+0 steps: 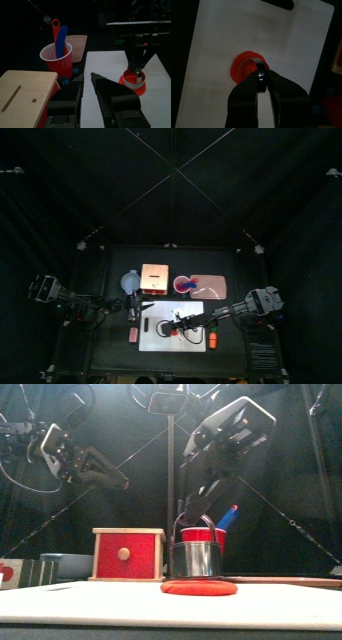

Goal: Get the cutter from the drawer then cut the dough then place the extra dough in the bowl
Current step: Cut the dough

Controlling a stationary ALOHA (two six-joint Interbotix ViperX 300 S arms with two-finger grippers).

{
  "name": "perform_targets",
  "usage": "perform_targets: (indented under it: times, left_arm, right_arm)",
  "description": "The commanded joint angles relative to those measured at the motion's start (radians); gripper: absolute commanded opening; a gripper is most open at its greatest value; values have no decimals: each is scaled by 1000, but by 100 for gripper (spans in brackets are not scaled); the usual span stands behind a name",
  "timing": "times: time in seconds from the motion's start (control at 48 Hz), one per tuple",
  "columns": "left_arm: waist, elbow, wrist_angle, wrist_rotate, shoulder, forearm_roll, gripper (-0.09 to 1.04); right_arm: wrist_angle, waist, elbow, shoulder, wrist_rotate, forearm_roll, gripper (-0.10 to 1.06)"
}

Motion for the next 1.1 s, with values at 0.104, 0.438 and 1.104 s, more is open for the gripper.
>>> perform_targets:
  times: [0.104, 0.438, 1.104]
  left_arm:
    - [3, -15, -3, 0, 5, 0, 64]
    - [5, -28, -5, 2, 5, 0, 65]
    - [-117, -189, -160, -6, 215, -61, 68]
  right_arm:
    - [-15, -2, 6, -20, -2, 15, 45]
    - [-38, 2, 8, -32, -2, 11, 64]
    - [-1074, -163, 667, -423, -9, 72, 81]
